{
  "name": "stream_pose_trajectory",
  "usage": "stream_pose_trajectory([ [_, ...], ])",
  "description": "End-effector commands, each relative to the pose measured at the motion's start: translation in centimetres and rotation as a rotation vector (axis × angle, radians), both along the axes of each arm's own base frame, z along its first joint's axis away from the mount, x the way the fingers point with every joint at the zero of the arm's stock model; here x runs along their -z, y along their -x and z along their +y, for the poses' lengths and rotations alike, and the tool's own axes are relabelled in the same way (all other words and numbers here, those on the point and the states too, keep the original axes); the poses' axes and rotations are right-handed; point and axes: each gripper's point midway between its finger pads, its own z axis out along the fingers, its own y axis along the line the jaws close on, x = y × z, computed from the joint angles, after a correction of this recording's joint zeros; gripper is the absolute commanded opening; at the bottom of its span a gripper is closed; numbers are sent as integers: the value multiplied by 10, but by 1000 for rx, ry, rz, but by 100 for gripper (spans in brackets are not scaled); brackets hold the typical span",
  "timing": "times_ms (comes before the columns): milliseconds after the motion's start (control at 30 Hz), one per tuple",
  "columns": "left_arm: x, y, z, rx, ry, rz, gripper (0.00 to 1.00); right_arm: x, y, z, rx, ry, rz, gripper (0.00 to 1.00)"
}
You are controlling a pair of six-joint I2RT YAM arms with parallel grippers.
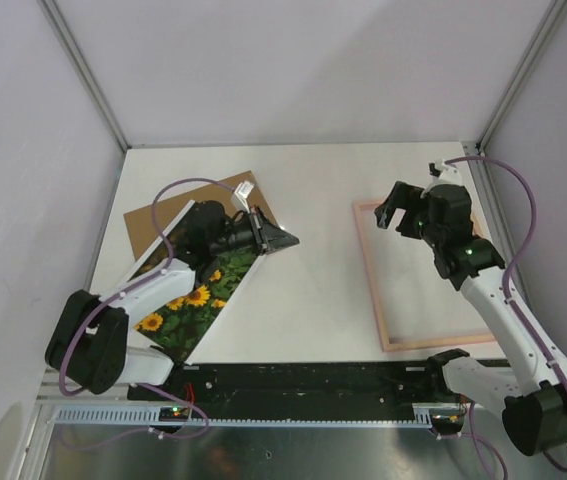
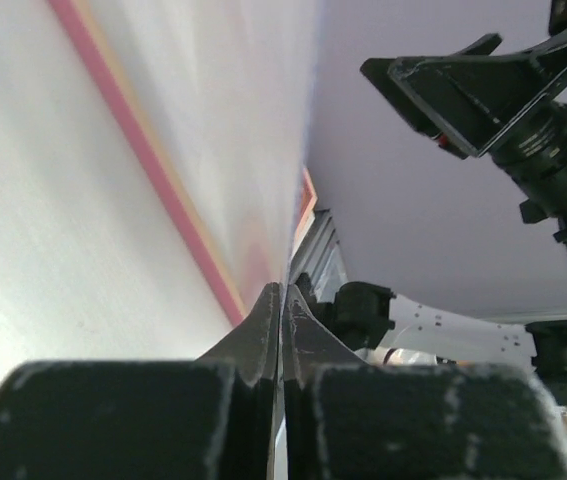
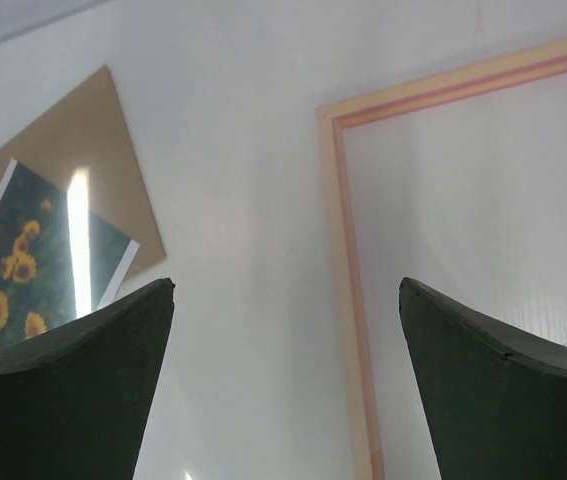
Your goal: Put the photo into the frame
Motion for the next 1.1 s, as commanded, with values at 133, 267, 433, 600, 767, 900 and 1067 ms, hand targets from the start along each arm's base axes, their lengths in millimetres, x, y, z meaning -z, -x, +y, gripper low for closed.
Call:
stream_pose_trajectory([
  [133,50,27,32,126,-88,149,0,24,-22,13,-47,21,68,99],
  [267,62,28,42,141,-82,196,0,54,-29,12,-41,28,126,99],
  [433,87,18,53,119,-101,258,0,85,-36,17,-65,-14,178,99],
  [600,111,2,56,107,-129,289,0,115,-39,20,-79,-48,214,99],
  [767,134,-14,60,94,-148,324,4,132,-39,21,-104,-99,222,99],
  [900,142,-24,62,80,-145,329,16,142,-40,22,-120,-120,217,99],
  [1067,149,-32,62,64,-144,334,35,154,-45,22,-137,-145,222,99],
])
